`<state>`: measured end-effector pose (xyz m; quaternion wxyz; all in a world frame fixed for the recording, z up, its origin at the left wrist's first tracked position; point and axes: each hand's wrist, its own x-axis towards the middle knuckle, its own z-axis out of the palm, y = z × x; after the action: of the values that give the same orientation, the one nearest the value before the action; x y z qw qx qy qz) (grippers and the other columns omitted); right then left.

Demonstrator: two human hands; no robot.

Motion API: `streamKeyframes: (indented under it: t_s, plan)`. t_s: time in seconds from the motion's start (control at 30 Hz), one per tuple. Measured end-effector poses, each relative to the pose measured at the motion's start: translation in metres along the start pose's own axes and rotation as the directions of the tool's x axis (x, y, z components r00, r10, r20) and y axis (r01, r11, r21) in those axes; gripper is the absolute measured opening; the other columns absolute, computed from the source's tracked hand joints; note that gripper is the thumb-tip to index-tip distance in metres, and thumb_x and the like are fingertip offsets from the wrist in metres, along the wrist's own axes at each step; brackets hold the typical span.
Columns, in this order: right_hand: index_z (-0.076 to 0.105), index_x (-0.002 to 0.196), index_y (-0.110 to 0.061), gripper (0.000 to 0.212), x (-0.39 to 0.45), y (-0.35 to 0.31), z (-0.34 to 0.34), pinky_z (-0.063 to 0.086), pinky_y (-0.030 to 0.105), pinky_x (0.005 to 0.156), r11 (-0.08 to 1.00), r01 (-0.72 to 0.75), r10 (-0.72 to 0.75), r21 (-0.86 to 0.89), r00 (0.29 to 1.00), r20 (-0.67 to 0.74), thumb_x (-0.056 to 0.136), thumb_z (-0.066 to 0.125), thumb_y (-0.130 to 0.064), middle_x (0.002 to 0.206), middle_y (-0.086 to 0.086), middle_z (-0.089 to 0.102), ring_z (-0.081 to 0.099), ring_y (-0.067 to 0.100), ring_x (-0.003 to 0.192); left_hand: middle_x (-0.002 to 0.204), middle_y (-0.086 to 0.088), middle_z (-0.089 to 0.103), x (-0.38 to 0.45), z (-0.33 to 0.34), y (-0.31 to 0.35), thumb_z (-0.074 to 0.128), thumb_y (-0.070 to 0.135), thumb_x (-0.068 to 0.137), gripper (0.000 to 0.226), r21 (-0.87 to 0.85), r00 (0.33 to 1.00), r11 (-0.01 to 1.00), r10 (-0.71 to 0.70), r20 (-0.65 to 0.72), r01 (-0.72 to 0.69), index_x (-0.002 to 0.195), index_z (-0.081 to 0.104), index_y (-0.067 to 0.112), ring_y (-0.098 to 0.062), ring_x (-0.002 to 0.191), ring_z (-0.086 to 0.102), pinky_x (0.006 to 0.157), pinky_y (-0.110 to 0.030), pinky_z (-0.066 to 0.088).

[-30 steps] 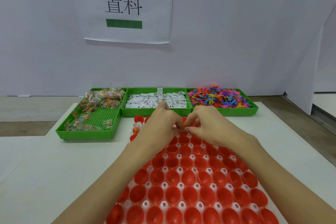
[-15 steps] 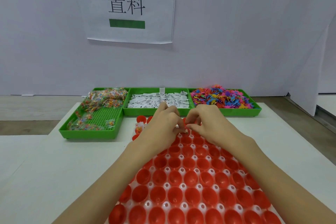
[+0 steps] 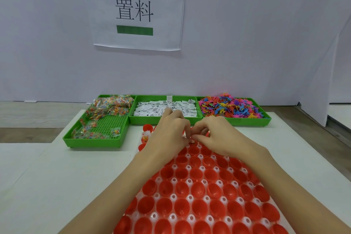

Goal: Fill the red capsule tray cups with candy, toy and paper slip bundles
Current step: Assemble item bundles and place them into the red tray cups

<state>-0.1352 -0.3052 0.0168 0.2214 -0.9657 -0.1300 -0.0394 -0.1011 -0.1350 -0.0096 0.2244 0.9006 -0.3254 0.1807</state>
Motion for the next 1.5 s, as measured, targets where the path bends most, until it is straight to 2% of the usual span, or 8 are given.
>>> streamKeyframes:
  t_s: [0.13, 0.3, 0.57, 0.83, 0.93, 1.1, 1.23, 1.5]
  plan:
    - [0.075, 0.094, -0.020, 0.011, -0.002, 0.001, 0.004, 0.046, 0.008, 0.067, 1.000, -0.012, 0.012, -0.007, 0.999, -0.041, 0.088, 0.074, -0.011, 0.091, -0.005, 0.073, 0.064, 0.004, 0.078, 0.091, 0.011, 0.050, 0.001, 0.001, 0.000, 0.086, 0.023, 0.078, 0.008, -0.013, 1.000, 1.000, 0.019, 0.012, -0.019, 0.083, 0.080, 0.022, -0.013, 0.096, 0.035, 0.082, -0.022, 0.034]
    - [0.074, 0.091, -0.018, 0.015, 0.001, 0.002, 0.014, 0.044, 0.008, 0.059, 0.994, -0.086, 0.094, 0.074, 0.990, -0.106, 0.081, 0.076, -0.007, 0.078, -0.007, 0.067, 0.055, -0.004, 0.059, 0.094, 0.011, 0.051, 0.000, 0.000, -0.002, 0.083, 0.023, 0.081, 0.006, -0.022, 0.998, 0.999, 0.042, 0.041, -0.041, 0.087, 0.082, 0.024, -0.015, 0.099, 0.037, 0.088, -0.026, 0.039]
    - [0.080, 0.110, -0.028, 0.023, -0.005, 0.004, 0.003, 0.038, 0.001, 0.066, 1.000, 0.011, -0.011, 0.002, 0.997, -0.072, 0.087, 0.079, -0.030, 0.066, -0.021, 0.054, 0.051, -0.022, 0.072, 0.099, 0.008, 0.057, 0.002, -0.017, 0.000, 0.078, 0.039, 0.086, 0.013, -0.068, 0.997, 0.997, 0.030, 0.068, -0.026, 0.093, 0.080, 0.027, -0.016, 0.101, 0.046, 0.096, -0.027, 0.038]
    - [0.079, 0.105, -0.033, 0.015, -0.028, 0.013, -0.013, 0.046, 0.010, 0.067, 0.984, -0.052, 0.094, 0.171, 0.964, -0.248, 0.092, 0.072, -0.033, 0.084, -0.017, 0.072, 0.064, 0.002, 0.077, 0.097, 0.013, 0.058, -0.009, -0.057, 0.001, 0.066, 0.049, 0.093, 0.021, -0.112, 0.998, 0.993, -0.022, 0.055, 0.028, 0.096, 0.075, 0.030, -0.006, 0.099, 0.050, 0.088, -0.028, 0.040]
    - [0.078, 0.102, -0.032, 0.013, -0.046, 0.023, -0.015, 0.047, 0.007, 0.074, 0.973, -0.079, 0.144, 0.215, 0.940, -0.308, 0.095, 0.069, -0.026, 0.090, -0.019, 0.072, 0.064, -0.003, 0.087, 0.096, 0.016, 0.056, -0.023, -0.071, -0.012, 0.063, 0.047, 0.095, 0.021, -0.110, 0.994, 0.988, -0.106, 0.025, 0.108, 0.099, 0.074, 0.029, 0.000, 0.091, 0.052, 0.081, -0.026, 0.040]
    - [0.065, 0.121, -0.032, 0.024, -0.077, 0.041, 0.002, 0.047, 0.010, 0.074, 0.927, -0.199, 0.332, 0.318, 0.830, -0.448, 0.098, 0.063, -0.025, 0.111, -0.006, 0.065, 0.062, 0.003, 0.097, 0.118, 0.005, 0.054, -0.067, -0.061, -0.030, 0.051, 0.049, 0.101, 0.036, -0.007, 0.952, 0.953, -0.302, -0.039, 0.302, 0.122, 0.063, 0.022, -0.016, 0.116, 0.048, 0.097, -0.030, 0.042]
    - [0.042, 0.149, -0.024, 0.051, -0.085, 0.044, 0.011, 0.048, 0.036, 0.101, 0.830, -0.396, 0.527, 0.391, 0.787, -0.321, 0.103, 0.052, -0.042, 0.139, 0.010, 0.055, 0.057, 0.022, 0.125, 0.127, 0.005, 0.046, -0.090, -0.049, -0.029, 0.039, 0.060, 0.096, 0.056, -0.127, 0.901, 0.893, -0.434, 0.009, 0.432, 0.135, 0.052, 0.021, -0.018, 0.121, 0.050, 0.101, -0.028, 0.038]
    - [0.037, 0.150, -0.026, 0.054, -0.083, 0.046, 0.006, 0.046, 0.035, 0.090, 0.705, -0.440, 0.616, 0.556, 0.768, -0.175, 0.103, 0.045, -0.052, 0.131, 0.007, 0.062, 0.061, 0.019, 0.105, 0.128, 0.010, 0.045, -0.089, -0.044, -0.031, 0.043, 0.061, 0.097, 0.049, -0.312, 0.885, 0.842, -0.466, -0.008, 0.440, 0.134, 0.045, 0.030, 0.008, 0.094, 0.051, 0.090, -0.029, 0.042]
